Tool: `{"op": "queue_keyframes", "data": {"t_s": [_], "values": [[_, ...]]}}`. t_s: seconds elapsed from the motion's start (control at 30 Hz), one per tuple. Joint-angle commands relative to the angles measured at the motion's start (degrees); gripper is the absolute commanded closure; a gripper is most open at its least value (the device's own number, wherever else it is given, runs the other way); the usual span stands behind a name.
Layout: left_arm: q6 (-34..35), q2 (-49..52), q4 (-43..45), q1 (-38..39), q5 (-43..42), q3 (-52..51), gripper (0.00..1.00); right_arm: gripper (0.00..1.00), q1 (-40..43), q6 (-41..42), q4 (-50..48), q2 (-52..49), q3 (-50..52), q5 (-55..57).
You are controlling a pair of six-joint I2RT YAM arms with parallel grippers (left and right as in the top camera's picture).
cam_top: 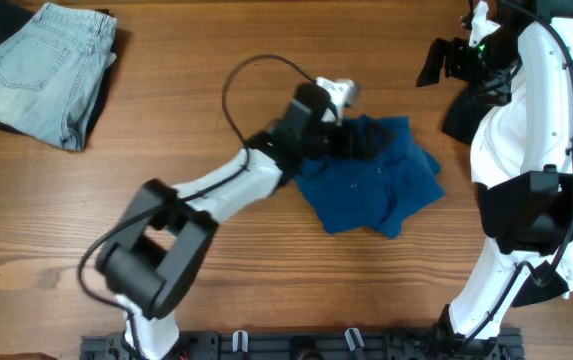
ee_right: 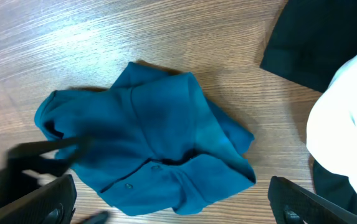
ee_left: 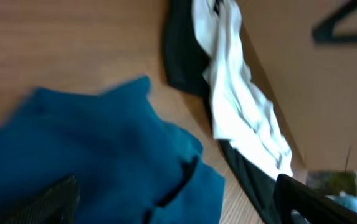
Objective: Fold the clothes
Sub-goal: 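Drag the teal bundle leftward with the left gripper toward the jeans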
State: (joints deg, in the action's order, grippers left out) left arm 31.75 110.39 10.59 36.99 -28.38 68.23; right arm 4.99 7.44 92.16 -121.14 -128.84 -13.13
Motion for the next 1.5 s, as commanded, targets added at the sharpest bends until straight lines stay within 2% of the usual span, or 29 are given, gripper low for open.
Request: {"op": "queue_keyframes", "data": {"t_s": [0.0,0.27,0.43,0.5,0.57,0.67,0.77,0.8,0.83,0.87,0.9,0.93,0.97,1.03,1.07,1.13,1.23,1.3,1.4,1.47], "values": [[-1.3,-6.5,-5.1,-2.7,0.4,0.2,0.0,0.0,0.3,0.1,0.0,1.8,-1.2,-1.1],[-1.3,-14.9,-25.9,-2.5,4.0,0.2,0.0,0.0,0.3,0.1,0.0,1.8,-1.2,-1.1],[6.1,-16.0,-38.8,-2.3,4.0,0.2,0.0,0.0,0.3,0.1,0.0,1.8,-1.2,-1.1],[6.1,-15.7,-41.3,-2.0,3.8,0.2,0.0,0.0,0.3,0.1,0.0,1.8,-1.2,-1.1],[5.3,-15.4,-40.7,-1.2,3.1,0.2,0.0,0.0,0.3,0.1,0.0,1.8,-1.2,-1.1],[2.0,-14.6,-33.6,0.7,1.8,0.2,0.0,0.0,0.3,0.1,0.0,1.8,-1.2,-1.1],[2.4,-13.3,-27.1,2.5,1.9,0.2,0.0,0.01,0.3,0.1,0.0,1.8,-1.2,-1.1],[3.2,-12.1,-25.0,3.1,1.6,0.2,0.04,0.0,0.3,0.1,0.0,1.8,-1.2,-1.1],[4.0,-11.1,-24.3,3.4,1.6,0.2,0.35,0.0,0.3,0.1,0.0,1.8,-1.2,-1.1],[4.6,-10.3,-24.0,3.5,1.6,0.2,0.53,0.0,0.3,0.1,0.0,1.8,-1.2,-1.1],[4.9,-8.9,-24.0,3.7,1.8,0.2,0.64,0.0,0.3,0.1,0.0,1.8,-1.2,-1.1],[5.0,-7.4,-24.0,3.7,1.8,0.2,0.58,0.0,0.3,0.0,0.0,1.8,-1.2,-1.1],[5.3,-6.1,-24.0,3.7,1.8,0.2,0.61,0.0,0.3,0.1,0.0,1.8,-1.2,-1.1],[6.9,-3.2,-23.8,3.6,1.6,0.2,0.71,0.0,0.3,0.1,0.0,1.8,-1.2,-1.1],[7.2,-2.1,-23.6,3.6,1.1,0.2,0.81,0.0,0.3,0.1,0.0,1.8,-1.2,-1.1],[7.8,-0.5,-23.4,3.6,-0.1,0.2,0.86,0.0,0.3,0.1,0.0,1.8,-1.2,-1.1],[8.5,0.9,-23.4,3.5,-0.1,0.2,0.88,0.0,0.3,0.1,0.0,1.8,-1.2,-1.1],[10.8,1.5,-23.7,3.3,0.5,0.2,0.93,0.0,0.3,0.1,0.0,1.8,-1.2,-1.1],[15.4,2.3,-26.8,2.7,4.7,0.2,0.96,0.0,0.3,0.1,0.0,1.8,-1.2,-1.1],[16.1,2.6,-28.8,2.1,6.9,0.2,0.96,0.0,0.3,0.1,0.0,1.8,-1.2,-1.1]]}}
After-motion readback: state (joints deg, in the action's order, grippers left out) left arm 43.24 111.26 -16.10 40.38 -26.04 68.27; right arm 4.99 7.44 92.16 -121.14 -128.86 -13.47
